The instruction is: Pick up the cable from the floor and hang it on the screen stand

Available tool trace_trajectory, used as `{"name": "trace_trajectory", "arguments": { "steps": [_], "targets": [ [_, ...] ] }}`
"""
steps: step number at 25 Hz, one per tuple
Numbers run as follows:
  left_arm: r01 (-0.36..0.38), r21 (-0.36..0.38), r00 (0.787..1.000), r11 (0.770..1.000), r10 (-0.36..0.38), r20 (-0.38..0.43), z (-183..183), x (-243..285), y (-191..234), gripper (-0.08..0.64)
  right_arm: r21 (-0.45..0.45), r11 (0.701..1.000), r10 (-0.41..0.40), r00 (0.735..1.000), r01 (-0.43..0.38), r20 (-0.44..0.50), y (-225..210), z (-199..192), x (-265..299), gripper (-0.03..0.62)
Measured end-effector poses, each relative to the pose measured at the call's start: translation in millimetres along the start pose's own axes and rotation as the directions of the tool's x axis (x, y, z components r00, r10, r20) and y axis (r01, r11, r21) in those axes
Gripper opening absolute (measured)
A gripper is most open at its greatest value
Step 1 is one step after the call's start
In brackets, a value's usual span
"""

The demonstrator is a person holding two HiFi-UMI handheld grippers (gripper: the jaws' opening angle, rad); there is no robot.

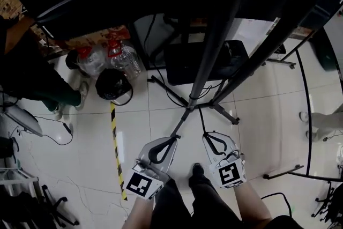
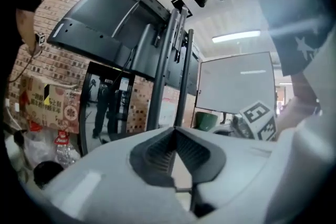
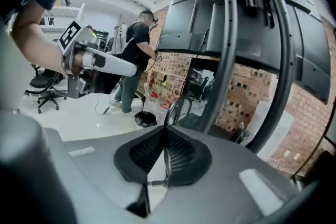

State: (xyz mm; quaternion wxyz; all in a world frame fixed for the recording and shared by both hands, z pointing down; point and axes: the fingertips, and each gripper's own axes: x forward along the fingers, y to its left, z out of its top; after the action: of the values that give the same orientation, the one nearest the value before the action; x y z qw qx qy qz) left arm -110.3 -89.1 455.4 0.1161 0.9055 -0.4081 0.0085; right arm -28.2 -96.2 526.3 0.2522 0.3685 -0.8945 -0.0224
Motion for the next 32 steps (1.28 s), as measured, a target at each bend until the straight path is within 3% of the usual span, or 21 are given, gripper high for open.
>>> {"name": "trace_trajectory", "arguments": {
  "steps": [3,7,15,18,24,32],
  "targets": [
    [0.037,0.056,0.999,0.998,-0.036,-0.007,29.6,4.4,-23.7,0.003,0.027,0.999,-0.036,0.997,0.035,0.072,-25.2,31.3,-27.2,0.014],
    [0.075,0.130,0.997,0.989,-0.078,0.020,71.6,14.5,-44.2,0.003,-0.011,0.998,-0.057,0.988,0.060,0.145,-59.2,71.2,-48.8,0.014],
    [0.044,0.182,0.996,0.982,-0.057,0.071,138.8,31.2,-78.0,0.003,-0.110,0.990,-0.061,0.966,0.091,0.252,-99.9,128.6,-109.0,0.014],
    [0.027,0.160,0.995,0.987,-0.041,0.086,151.4,36.6,-88.7,0.003,-0.150,0.983,-0.055,0.949,0.106,0.310,-114.9,151.8,-137.1,0.014],
    [0.091,0.180,0.986,0.980,-0.114,0.122,188.5,54.3,-122.5,0.003,-0.207,0.965,-0.064,0.913,0.159,0.402,-149.4,200.7,-176.5,0.014],
    [0.147,0.202,0.973,0.968,-0.178,0.145,258.0,43.9,-142.6,0.003,-0.179,0.949,-0.132,0.843,0.259,0.522,-180.0,281.0,-226.9,0.014]
  ]
}}
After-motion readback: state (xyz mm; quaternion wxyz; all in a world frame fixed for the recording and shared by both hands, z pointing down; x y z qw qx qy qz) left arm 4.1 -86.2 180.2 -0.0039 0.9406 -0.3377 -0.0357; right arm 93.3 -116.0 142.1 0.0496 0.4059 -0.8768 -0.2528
